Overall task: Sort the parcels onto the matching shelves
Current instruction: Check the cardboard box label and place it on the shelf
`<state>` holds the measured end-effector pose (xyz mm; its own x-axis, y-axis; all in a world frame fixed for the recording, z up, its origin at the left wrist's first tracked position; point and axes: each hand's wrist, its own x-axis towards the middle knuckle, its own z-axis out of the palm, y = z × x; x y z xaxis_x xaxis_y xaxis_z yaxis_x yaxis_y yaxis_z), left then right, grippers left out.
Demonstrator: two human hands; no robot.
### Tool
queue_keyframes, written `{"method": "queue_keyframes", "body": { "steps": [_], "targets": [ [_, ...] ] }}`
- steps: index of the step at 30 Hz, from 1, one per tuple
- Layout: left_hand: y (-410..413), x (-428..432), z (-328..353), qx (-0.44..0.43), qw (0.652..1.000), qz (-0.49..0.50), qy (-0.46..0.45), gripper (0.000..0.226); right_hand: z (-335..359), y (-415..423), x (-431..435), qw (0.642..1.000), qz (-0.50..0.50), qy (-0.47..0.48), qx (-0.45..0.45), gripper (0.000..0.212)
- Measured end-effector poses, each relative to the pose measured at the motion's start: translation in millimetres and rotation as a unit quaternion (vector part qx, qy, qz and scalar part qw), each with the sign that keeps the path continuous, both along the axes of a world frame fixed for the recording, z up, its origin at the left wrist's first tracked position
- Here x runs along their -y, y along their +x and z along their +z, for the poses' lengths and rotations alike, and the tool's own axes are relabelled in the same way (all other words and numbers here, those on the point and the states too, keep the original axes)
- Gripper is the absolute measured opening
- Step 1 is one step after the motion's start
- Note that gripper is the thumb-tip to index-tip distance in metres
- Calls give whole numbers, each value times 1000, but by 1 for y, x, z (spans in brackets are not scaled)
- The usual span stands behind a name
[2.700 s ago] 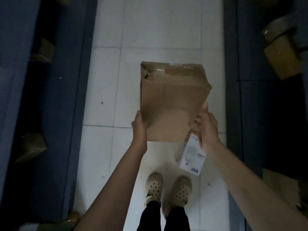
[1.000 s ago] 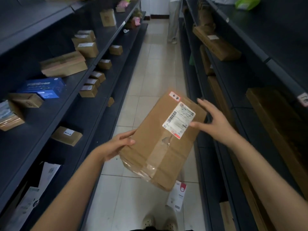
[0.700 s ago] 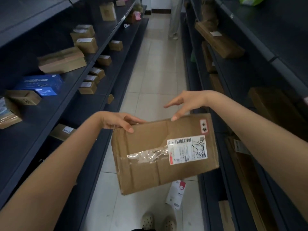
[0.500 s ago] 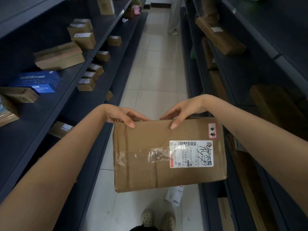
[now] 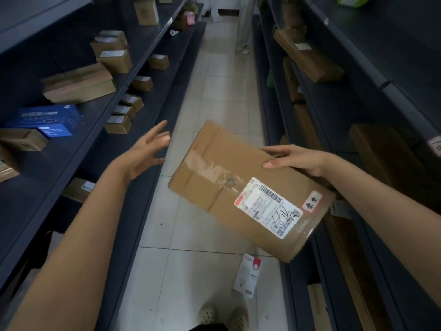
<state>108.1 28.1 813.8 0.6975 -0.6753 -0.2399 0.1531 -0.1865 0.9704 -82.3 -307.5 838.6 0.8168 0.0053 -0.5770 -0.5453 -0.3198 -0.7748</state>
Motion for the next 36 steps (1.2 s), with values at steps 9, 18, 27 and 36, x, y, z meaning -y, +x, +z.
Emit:
{"method": "queue_keyframes", "body": {
  "steps": [9,18,27,36],
  "targets": [
    [-122,63,-66,-98,994,25,-32,99,-49,-52,-5,936,-298,182,47,46],
    [-129,87,-68,-94,995,18,-42,79,-66,-61,-11,896,-363,250,48,36],
    [-58,136,-49,-109,991,18,-71,48,-51,-24,6,879,-403,204,154,42],
    [98,221,-5,-101,990,-53,-80,42,-14,94,45,824,-479,159,257,45]
  ]
}}
